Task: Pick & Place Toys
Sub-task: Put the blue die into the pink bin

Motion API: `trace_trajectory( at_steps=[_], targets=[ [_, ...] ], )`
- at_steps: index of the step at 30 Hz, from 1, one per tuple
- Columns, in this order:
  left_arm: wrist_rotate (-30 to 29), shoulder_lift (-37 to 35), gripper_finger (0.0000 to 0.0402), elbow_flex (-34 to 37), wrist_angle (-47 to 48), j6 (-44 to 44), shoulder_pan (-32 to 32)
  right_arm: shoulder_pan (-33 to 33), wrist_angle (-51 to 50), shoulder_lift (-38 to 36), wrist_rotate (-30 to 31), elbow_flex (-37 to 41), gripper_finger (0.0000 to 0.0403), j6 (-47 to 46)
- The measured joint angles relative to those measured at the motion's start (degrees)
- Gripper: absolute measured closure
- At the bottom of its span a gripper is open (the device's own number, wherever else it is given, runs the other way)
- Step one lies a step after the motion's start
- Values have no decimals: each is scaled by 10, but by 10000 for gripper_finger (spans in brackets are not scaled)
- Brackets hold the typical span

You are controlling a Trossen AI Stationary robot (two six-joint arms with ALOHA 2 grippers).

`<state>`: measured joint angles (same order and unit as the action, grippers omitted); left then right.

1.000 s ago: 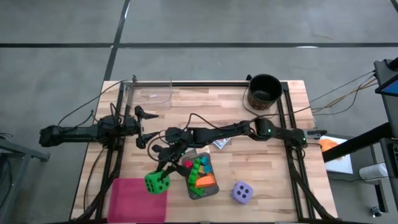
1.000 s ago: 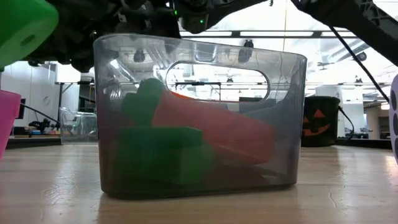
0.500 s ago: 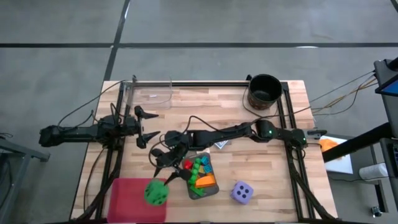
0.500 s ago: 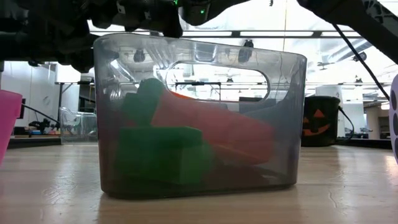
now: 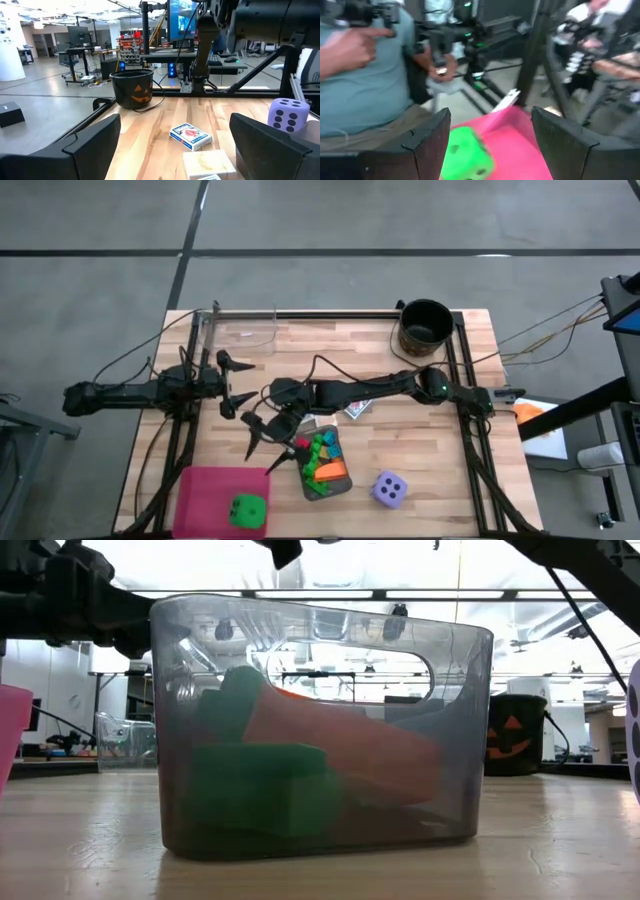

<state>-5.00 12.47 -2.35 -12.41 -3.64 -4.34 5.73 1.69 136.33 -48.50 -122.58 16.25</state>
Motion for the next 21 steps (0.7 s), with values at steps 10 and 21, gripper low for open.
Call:
trace_trajectory(
  at_steps=[10,21],
  targets=[
    [-2,0,25,0,-1,4,0,-12,236,7,140,87,126,-48],
    [-1,0,25,0,3,6,0,-49,581,-39,225,352,126,-159]
  ],
)
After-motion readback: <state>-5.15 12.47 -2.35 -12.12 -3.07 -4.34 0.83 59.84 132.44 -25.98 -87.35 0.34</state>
